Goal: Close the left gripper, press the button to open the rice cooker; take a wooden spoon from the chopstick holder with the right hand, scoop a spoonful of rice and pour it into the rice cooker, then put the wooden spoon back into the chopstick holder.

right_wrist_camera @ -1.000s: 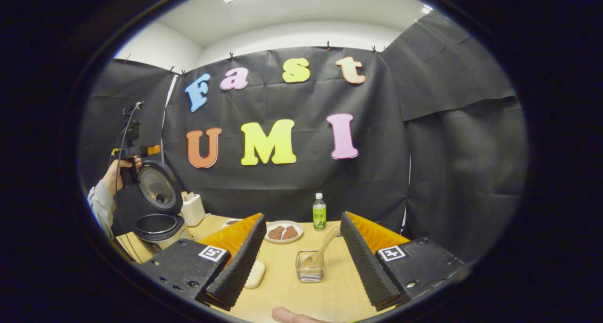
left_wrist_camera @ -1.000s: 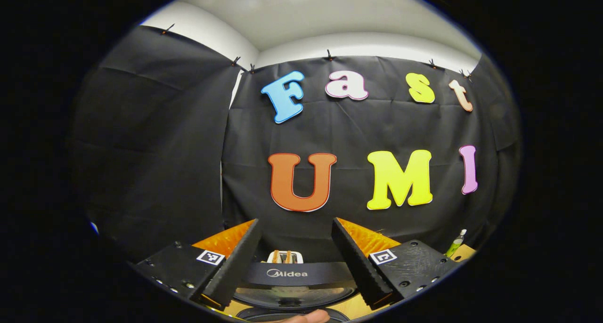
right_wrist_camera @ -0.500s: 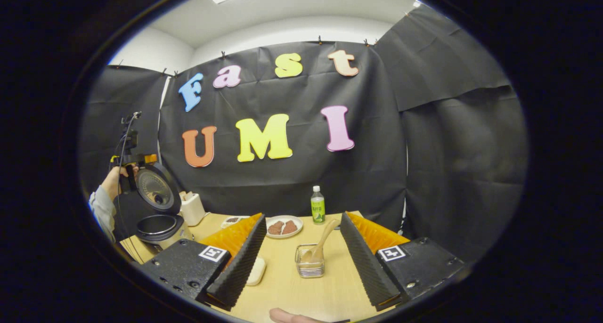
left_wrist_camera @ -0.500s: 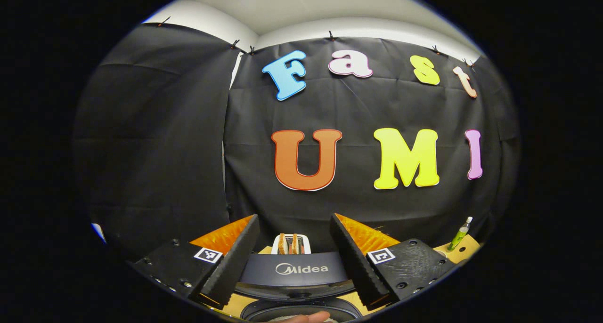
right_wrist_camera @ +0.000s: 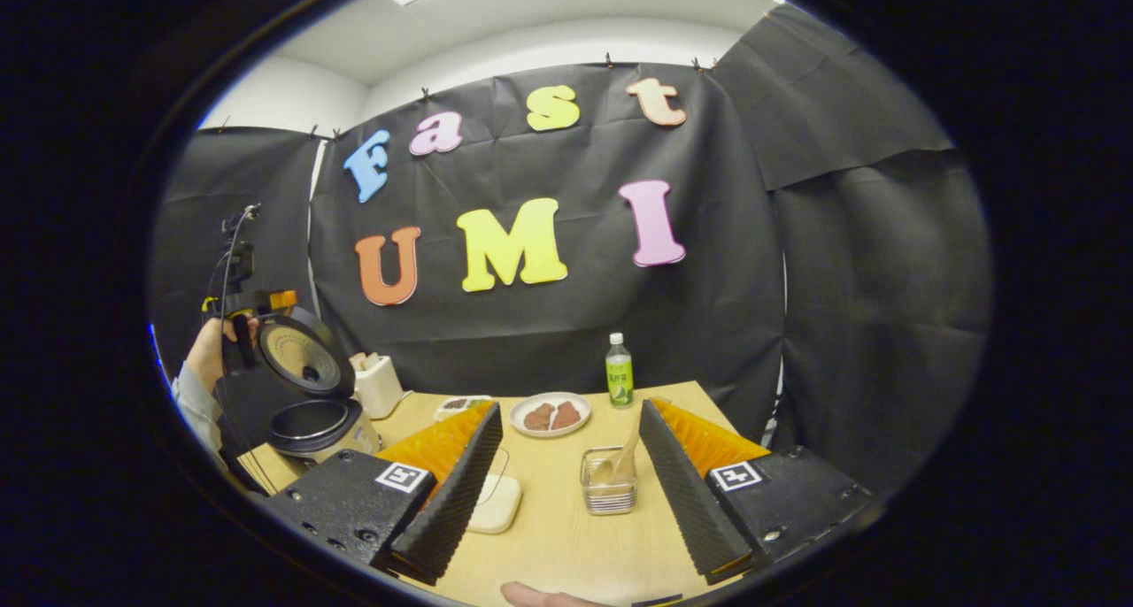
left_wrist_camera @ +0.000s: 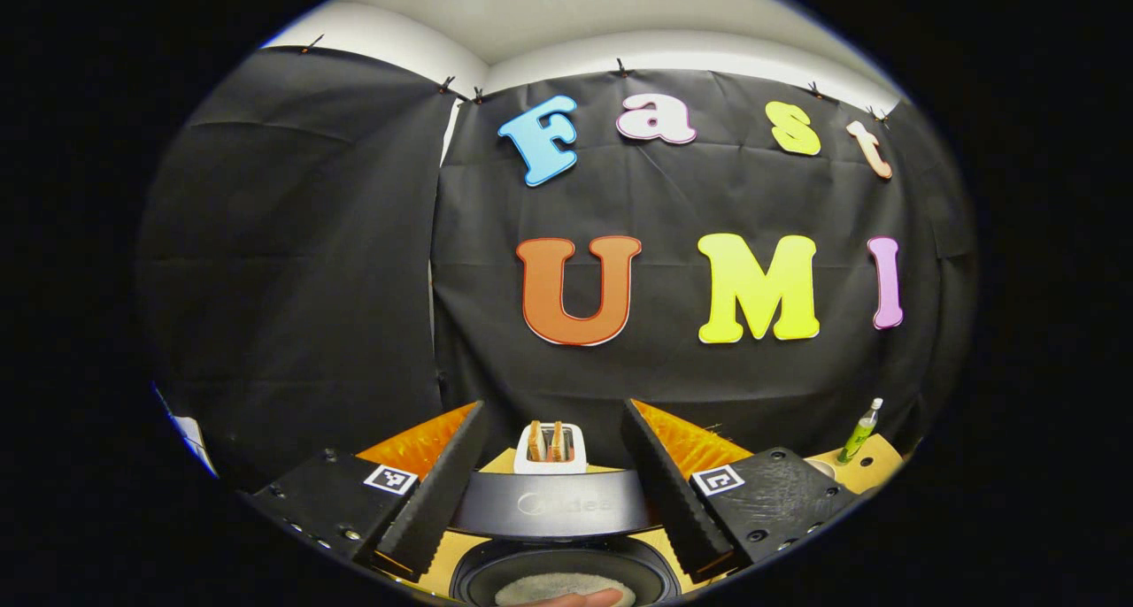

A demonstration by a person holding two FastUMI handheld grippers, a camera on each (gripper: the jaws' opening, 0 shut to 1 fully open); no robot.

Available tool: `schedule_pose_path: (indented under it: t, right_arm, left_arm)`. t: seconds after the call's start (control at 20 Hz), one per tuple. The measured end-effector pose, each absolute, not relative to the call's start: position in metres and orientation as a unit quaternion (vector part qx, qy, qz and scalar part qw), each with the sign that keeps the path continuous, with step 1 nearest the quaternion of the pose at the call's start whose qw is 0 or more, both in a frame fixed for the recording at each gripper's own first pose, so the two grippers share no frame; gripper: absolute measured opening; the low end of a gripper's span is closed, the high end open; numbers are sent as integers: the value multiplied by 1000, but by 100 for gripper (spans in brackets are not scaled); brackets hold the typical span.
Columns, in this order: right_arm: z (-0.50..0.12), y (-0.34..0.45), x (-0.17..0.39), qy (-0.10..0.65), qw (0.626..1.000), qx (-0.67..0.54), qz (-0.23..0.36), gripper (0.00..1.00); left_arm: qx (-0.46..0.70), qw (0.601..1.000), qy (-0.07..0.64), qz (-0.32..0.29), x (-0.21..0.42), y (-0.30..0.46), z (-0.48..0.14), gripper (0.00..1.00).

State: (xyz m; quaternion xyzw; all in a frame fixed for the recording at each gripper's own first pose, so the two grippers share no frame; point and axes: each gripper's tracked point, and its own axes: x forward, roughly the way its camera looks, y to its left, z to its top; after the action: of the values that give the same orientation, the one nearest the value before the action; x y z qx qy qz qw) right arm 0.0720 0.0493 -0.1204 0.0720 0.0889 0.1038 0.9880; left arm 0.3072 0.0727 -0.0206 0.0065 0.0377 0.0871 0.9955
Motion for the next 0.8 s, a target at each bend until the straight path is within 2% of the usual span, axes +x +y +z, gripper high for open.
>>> schedule_pose_path:
  t: [0.15,0.2,0.25,0.8]
  right_arm:
    - [-124,50,74,94,987,78,107,100]
    - [-126,50,74,96,987,79,105,100]
    - [-128,50,75,100,987,79,103,100]
    - [-143,71,68,118,984,70,116,98]
  left_arm:
    - [10,995,45,87,259,57,-47,97]
    - [12,995,53,83,252,52,-54,100]
    - [13,995,66,76,251,48,-63,97]
    - [-4,989,137,51,192,26,-170,98]
